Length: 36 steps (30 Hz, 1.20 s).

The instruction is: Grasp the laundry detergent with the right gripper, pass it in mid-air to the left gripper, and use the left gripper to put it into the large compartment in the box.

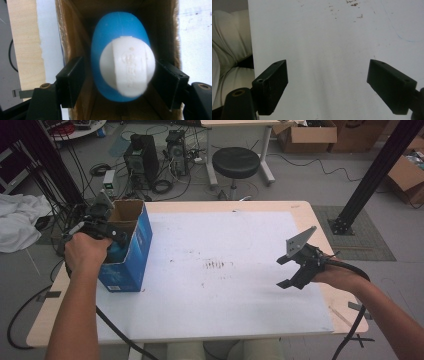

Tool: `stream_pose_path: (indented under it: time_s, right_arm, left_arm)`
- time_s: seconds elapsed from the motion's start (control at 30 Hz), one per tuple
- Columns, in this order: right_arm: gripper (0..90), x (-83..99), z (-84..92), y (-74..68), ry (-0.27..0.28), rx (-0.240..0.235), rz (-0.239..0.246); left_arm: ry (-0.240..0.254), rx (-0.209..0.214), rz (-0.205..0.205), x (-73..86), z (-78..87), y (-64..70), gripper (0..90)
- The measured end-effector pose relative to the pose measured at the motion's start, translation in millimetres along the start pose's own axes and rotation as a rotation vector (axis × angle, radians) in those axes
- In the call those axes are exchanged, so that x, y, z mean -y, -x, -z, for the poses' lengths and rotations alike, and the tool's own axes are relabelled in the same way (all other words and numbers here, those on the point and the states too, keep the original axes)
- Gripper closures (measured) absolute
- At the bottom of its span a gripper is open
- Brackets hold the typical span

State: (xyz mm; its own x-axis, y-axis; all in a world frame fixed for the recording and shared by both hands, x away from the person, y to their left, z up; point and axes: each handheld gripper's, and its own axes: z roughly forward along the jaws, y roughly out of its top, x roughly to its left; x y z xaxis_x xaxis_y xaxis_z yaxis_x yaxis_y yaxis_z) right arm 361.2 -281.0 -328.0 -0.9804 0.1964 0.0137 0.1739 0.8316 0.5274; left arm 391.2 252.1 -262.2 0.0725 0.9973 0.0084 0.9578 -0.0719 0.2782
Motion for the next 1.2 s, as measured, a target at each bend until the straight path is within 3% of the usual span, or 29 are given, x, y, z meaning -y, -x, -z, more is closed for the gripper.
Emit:
stream_pose_path:
  time_s: [0.5,0.77,1.2]
  right_arm:
    - [16.7,-3.4,-0.2,-1.6,0.008,-0.002,0.005]
    - [16.7,-3.9,0.2,-3.6,0.008,-0.002,0.008]
    - [16.7,-4.7,2.0,-6.5,0.013,-0.008,0.007]
  left_arm:
    - [0.000,-0.018,-0.008,-0.2,31.6,1.2,27.8]
    - [0.001,-0.019,-0.020,-0.7,44.2,9.6,26.8]
    - [0.010,-0.008,-0.075,-2.4,57.2,29.7,20.4]
